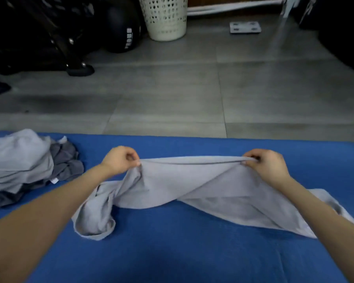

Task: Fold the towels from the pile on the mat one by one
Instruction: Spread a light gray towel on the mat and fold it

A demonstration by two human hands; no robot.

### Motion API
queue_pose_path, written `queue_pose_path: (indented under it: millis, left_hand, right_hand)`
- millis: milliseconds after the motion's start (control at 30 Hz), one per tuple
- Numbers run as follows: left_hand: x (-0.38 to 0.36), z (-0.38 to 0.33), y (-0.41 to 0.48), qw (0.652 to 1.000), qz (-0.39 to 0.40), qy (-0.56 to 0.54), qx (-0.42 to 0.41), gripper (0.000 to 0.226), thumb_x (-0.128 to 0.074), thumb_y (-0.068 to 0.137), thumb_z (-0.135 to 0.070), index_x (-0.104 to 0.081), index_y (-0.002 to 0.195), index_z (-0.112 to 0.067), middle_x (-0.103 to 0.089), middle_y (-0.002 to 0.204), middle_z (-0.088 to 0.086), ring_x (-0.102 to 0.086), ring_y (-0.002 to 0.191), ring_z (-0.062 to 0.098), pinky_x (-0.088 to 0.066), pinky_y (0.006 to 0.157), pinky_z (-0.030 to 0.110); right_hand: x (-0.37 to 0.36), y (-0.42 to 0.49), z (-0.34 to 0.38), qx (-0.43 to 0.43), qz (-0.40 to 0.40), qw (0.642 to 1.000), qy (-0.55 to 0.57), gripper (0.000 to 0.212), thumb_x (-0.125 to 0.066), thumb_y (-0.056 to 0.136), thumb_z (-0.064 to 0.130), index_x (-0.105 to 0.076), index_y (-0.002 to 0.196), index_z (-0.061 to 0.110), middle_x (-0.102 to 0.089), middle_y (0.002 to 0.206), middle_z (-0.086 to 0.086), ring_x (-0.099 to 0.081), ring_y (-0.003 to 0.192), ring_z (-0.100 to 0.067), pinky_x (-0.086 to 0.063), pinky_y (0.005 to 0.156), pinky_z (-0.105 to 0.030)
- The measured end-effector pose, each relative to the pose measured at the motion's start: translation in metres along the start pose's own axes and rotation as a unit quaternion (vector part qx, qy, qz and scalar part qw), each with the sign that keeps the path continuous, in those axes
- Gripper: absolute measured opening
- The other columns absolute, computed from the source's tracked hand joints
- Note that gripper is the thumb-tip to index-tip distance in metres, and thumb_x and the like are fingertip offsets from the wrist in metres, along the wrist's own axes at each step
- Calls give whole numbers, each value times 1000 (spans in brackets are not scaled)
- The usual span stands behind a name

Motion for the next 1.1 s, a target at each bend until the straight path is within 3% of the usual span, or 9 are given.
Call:
queue_pose_path:
  millis: [133,367,467,567,667,800,867,967,1100]
  left_hand:
    - [76,-52,31,987,7,-155,-33,17,-69,81,-5,-62,69,-15,-58,49,-9,-50,46,-1,-46,55,22]
    - [167,-122,12,980,-11,-114,-165,2,-70,80,-15,-69,80,-17,-69,72,-7,-59,62,-6,-45,62,4]
    - [156,-120,-7,981,23,-95,-168,1,-72,79,-17,-71,80,-17,-71,70,-12,-61,65,-6,-45,64,3]
    - [127,-115,-27,983,45,-52,-172,4,-74,76,-23,-72,77,-20,-72,73,-5,-60,66,-2,-44,63,7]
    - [67,-109,-56,963,174,55,-197,11,-75,77,-28,-68,71,-33,-71,74,-6,-61,70,5,-48,70,20]
    - [-27,-97,-102,880,402,145,-207,9,-71,81,-27,-72,88,-22,-73,88,-2,-65,81,14,-51,81,31]
    - [-58,-92,-115,847,468,149,-203,22,-69,83,-24,-70,104,-17,-71,99,1,-61,85,10,-48,83,24]
    - [-77,-83,-101,845,463,168,-207,27,-64,86,-22,-66,113,-19,-65,89,-11,-57,83,3,-44,77,14]
    - [-68,-56,-33,911,292,225,-186,22,-54,89,-22,-66,109,-23,-63,95,-15,-52,79,-1,-39,69,9]
  right_hand:
    - [77,53,31,-7,-102,995,-21,11,-71,79,18,-73,89,16,-72,91,-9,-64,91,-29,-43,79,-35]
    - [176,27,67,56,-210,975,56,9,-70,78,12,-71,83,20,-65,80,8,-58,80,-4,-43,84,-26]
    - [165,-10,59,115,-148,982,-8,9,-79,73,14,-73,79,18,-63,72,20,-57,73,-4,-43,79,-26]
    - [134,-48,40,122,-47,990,-45,6,-80,71,20,-75,73,18,-66,67,21,-58,68,-8,-37,68,-9]
    - [95,-80,15,74,93,988,-97,17,-70,71,44,-74,70,27,-62,64,28,-54,60,-6,-30,68,-10]
    - [31,-119,-8,59,374,892,-246,19,-68,73,23,-73,89,31,-46,53,46,-49,61,9,-26,63,-6]
    - [8,-129,-8,35,455,855,-248,30,-64,75,16,-71,100,31,-55,56,35,-51,63,7,-30,59,-3]
    - [-15,-114,1,37,423,875,-232,35,-56,80,13,-70,105,32,-66,92,20,-58,86,0,-39,72,-9]
    - [-46,-62,7,42,299,929,-215,26,-57,88,21,-67,111,29,-66,111,13,-58,103,-6,-35,82,-16]
Point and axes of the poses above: each hand's wrist, its own y-axis towards the middle knuckle, its own x-axis out of the back of the hand, z = x × y, the point moved 5 cm from there along y, towards the middle knuckle
